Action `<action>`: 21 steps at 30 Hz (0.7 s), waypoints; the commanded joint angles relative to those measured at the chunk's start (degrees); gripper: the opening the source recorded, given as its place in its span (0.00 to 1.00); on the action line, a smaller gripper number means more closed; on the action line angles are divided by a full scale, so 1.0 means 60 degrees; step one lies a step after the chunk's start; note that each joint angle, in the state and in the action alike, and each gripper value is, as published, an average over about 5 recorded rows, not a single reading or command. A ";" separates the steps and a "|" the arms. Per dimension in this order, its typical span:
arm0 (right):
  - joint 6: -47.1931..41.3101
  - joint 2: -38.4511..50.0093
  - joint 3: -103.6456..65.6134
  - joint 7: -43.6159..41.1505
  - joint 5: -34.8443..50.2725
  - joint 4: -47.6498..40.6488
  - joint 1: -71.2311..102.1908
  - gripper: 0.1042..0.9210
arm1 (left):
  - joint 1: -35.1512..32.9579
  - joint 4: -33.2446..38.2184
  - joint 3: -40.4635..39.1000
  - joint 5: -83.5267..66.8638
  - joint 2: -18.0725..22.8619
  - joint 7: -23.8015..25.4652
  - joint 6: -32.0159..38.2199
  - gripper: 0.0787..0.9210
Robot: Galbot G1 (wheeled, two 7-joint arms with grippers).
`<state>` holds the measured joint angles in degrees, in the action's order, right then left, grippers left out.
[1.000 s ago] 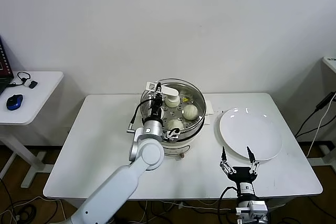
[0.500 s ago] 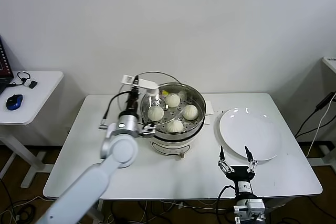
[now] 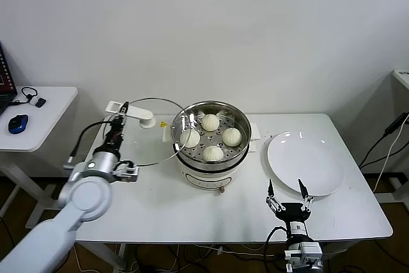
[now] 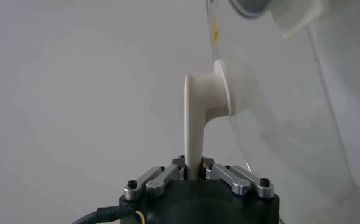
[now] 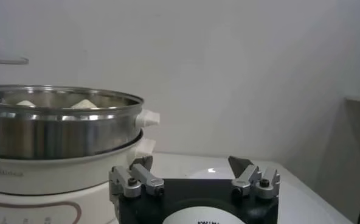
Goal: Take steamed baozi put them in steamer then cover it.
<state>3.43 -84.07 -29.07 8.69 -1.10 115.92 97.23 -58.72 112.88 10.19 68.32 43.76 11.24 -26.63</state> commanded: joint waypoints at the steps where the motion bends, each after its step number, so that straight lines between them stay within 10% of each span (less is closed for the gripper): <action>1: 0.0064 -0.0008 -0.0039 0.0011 0.0010 -0.0040 0.0065 0.88 | -0.1177 -0.0553 0.1685 -0.2206 -0.1062 -0.1454 0.1489 0.16; 21: 0.0223 -0.0133 -0.0136 0.0072 -0.0024 -0.0062 0.0286 0.88 | -0.0829 -0.5498 0.1944 -0.1668 0.0950 -0.4332 0.3161 0.16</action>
<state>4.67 -84.79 -29.82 9.07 -1.23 115.53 98.84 -63.15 90.52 20.24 58.17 44.71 -7.57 -11.07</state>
